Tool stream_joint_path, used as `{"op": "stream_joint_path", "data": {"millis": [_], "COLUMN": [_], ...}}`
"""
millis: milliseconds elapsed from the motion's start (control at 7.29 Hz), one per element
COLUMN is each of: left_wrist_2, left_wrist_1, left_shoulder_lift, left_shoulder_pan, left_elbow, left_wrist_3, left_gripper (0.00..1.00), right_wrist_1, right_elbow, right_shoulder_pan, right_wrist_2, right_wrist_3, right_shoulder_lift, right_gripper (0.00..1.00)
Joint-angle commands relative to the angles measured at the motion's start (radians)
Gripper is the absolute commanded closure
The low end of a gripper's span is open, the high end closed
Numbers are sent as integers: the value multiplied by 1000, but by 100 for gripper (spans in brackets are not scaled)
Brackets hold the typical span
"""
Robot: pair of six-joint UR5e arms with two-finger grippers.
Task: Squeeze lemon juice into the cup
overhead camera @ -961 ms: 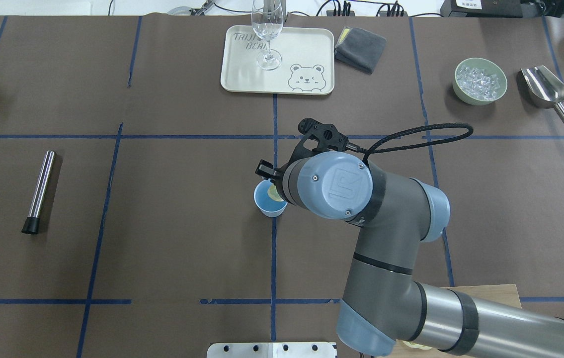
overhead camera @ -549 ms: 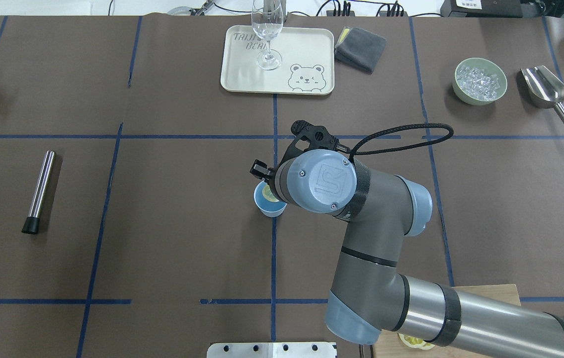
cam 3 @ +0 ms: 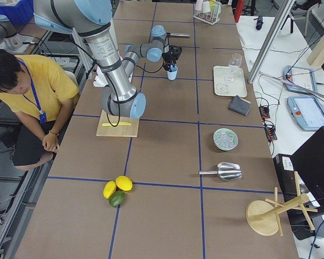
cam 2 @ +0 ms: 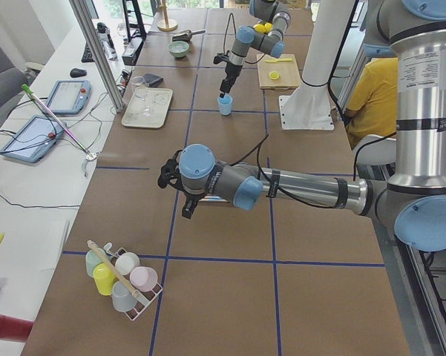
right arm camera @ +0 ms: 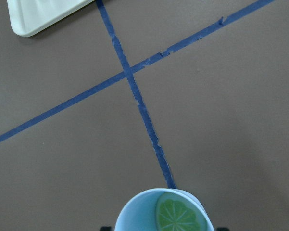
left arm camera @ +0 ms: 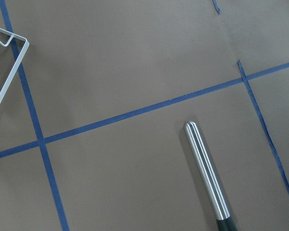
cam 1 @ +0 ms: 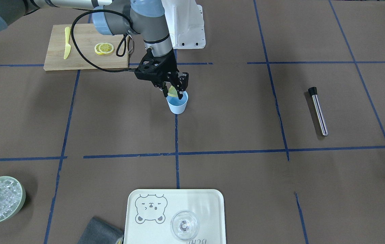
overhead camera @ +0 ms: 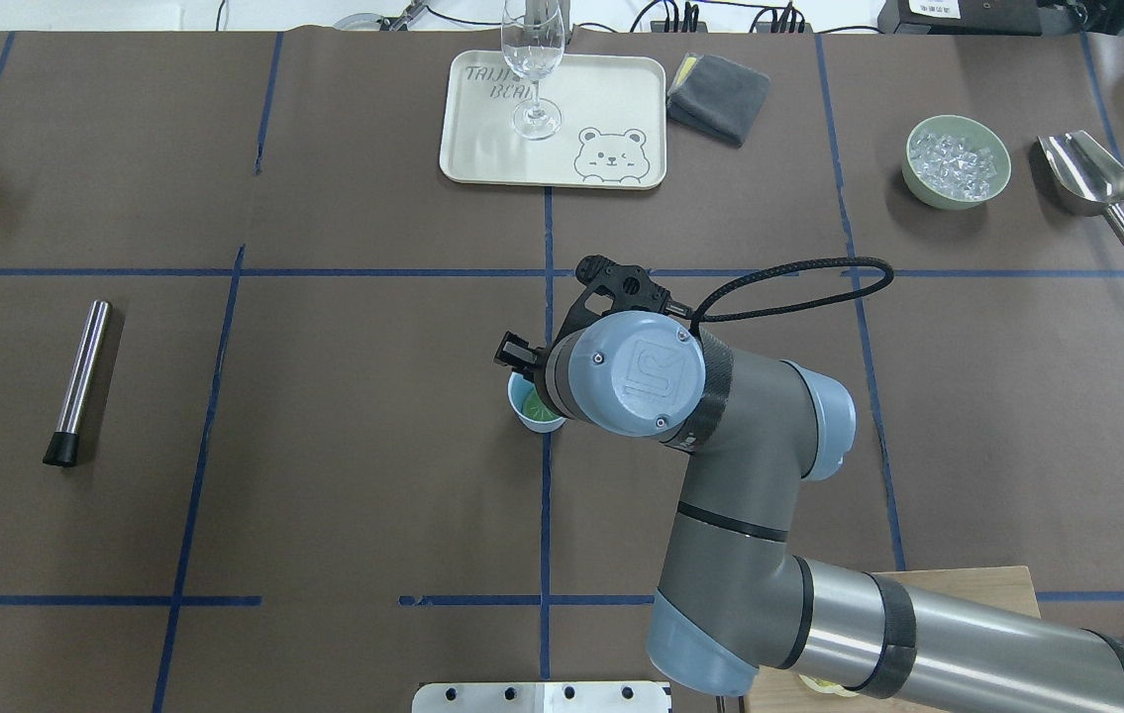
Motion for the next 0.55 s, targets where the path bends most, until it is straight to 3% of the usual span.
{"op": "stream_joint_path", "data": {"millis": [0, 137, 412], "left_wrist_2": [41, 111, 354], "left_wrist_1": [-270, -350, -345], "left_shoulder_lift": [-21, -20, -82], "left_shoulder_pan": [122, 170, 399], "left_elbow": [68, 98, 147], "left_wrist_3": [-326, -411, -667], "left_gripper": [0, 0, 7], "right_wrist_1": [-1, 1, -1], "right_elbow": [64, 145, 251], "right_shoulder_pan": [33, 112, 249], "right_wrist_2": [38, 148, 282], "right_wrist_3": [-8, -11, -166], "right_shoulder_lift": [-19, -105, -280], "right_gripper": [0, 0, 0]}}
